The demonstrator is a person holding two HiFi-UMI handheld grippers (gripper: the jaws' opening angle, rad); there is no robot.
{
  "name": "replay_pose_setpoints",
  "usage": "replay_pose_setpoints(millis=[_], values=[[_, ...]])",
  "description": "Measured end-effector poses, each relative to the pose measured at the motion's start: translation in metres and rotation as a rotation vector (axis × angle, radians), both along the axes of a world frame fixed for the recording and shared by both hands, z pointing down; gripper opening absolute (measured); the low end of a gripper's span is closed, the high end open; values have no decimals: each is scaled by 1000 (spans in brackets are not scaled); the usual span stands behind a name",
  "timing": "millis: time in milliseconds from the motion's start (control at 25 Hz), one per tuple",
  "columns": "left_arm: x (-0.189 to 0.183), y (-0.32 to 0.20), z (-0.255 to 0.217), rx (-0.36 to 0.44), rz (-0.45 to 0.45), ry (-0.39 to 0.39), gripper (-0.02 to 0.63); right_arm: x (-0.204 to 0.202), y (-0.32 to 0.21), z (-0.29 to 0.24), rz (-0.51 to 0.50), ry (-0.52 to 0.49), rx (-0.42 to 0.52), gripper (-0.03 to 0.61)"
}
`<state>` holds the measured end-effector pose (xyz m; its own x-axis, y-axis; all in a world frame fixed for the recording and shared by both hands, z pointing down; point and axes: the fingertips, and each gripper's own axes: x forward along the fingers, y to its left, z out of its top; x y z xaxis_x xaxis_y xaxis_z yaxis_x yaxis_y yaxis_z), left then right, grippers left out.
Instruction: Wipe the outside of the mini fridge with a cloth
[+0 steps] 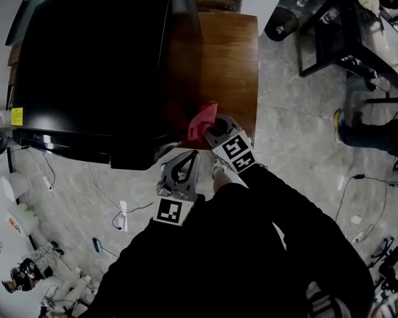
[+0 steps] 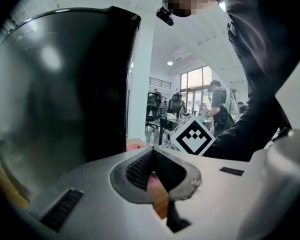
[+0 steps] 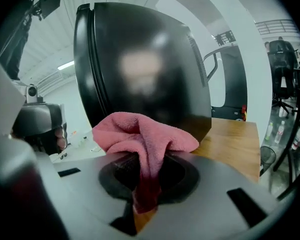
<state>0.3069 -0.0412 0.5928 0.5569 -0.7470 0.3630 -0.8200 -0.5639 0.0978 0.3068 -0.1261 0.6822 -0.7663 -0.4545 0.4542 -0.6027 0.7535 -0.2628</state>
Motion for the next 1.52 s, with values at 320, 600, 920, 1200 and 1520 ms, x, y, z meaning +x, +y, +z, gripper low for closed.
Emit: replay_pose_setpoints(millis=[320,600,920,1200,1520], values=[[7,-20,6,-15,-29,30,5,-11,-24,-3,-21,6,4,55],[25,-30,12,-30,-32,29,5,-6,-53,3,-31,17,10,55],[54,-59,17,-45,-44,47,5,6,-110,13,-25,28,20,55],[71,-91,22,-48,-76,76,6,11,-160,20,-3,44,27,55],[79,-132,28,-33,-112,58,5,17,-216,27,15,69,38,55]])
